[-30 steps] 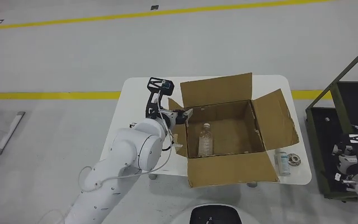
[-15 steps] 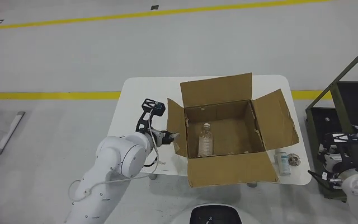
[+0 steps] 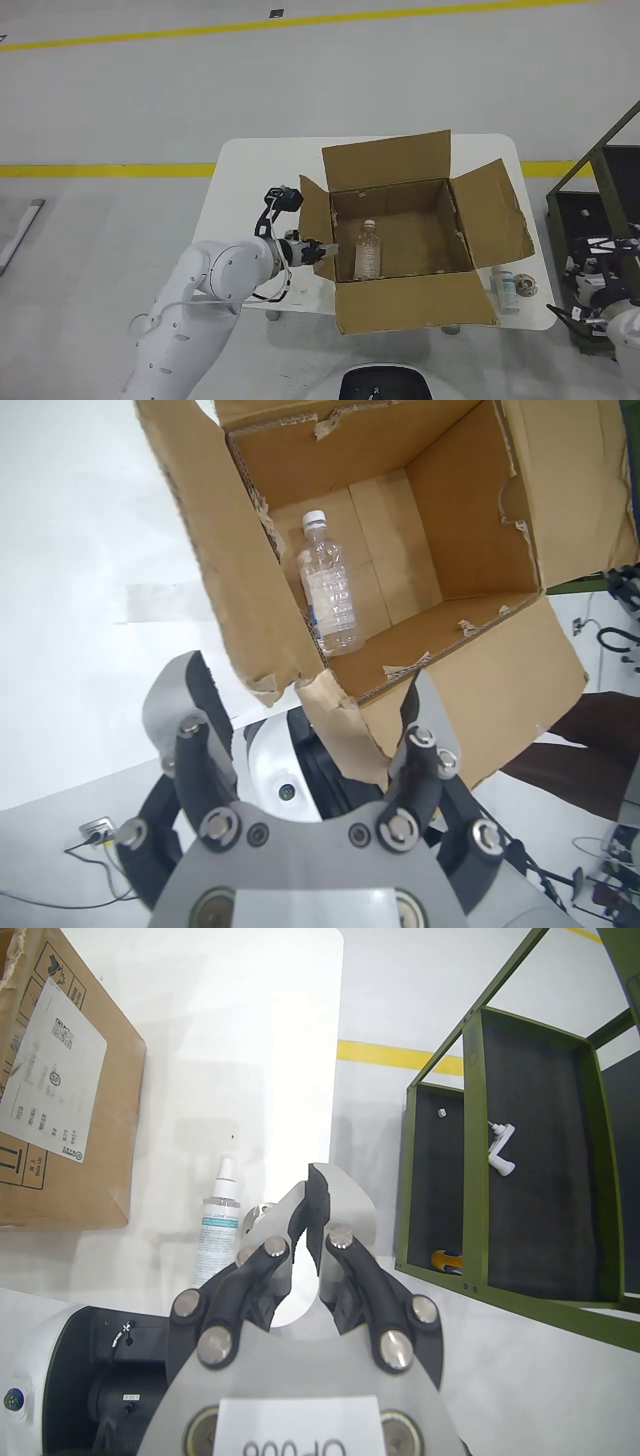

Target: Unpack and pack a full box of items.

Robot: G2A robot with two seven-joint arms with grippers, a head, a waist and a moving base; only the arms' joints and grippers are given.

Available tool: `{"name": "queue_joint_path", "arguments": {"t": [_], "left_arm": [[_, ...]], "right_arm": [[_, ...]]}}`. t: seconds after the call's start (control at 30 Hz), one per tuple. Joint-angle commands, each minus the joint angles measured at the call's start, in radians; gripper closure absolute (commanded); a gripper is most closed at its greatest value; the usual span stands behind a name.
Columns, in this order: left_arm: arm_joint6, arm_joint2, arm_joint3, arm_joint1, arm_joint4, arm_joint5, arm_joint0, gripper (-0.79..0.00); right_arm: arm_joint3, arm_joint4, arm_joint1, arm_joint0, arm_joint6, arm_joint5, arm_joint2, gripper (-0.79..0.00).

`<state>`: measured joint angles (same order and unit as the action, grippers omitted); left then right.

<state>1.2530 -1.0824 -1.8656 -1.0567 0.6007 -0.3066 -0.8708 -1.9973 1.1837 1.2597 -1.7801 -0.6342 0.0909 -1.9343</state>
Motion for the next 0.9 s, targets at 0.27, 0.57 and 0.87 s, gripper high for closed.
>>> {"name": "queue_joint_path", "arguments": {"t": [0.27,0.57,0.87], "left_arm": [[0.022,-0.013,0.045,0.003,-0.001,-0.012,0.009,0.0],[0.03,-0.02,0.052,0.007,0.042,-0.008,0.026,0.0],[0.039,-0.028,0.048,0.007,0.033,-0.008,0.042,-0.785]], "right_arm": [[-0.002,-0.008,-0.002,-0.007,0.002,-0.005,-0.003,0.0],[-0.008,-0.015,-0.004,-0.012,0.004,-0.006,-0.004,0.0],[-0.004,-0.094,-0.005,-0.017,-0.038,0.024,0.004,0.0]]}}
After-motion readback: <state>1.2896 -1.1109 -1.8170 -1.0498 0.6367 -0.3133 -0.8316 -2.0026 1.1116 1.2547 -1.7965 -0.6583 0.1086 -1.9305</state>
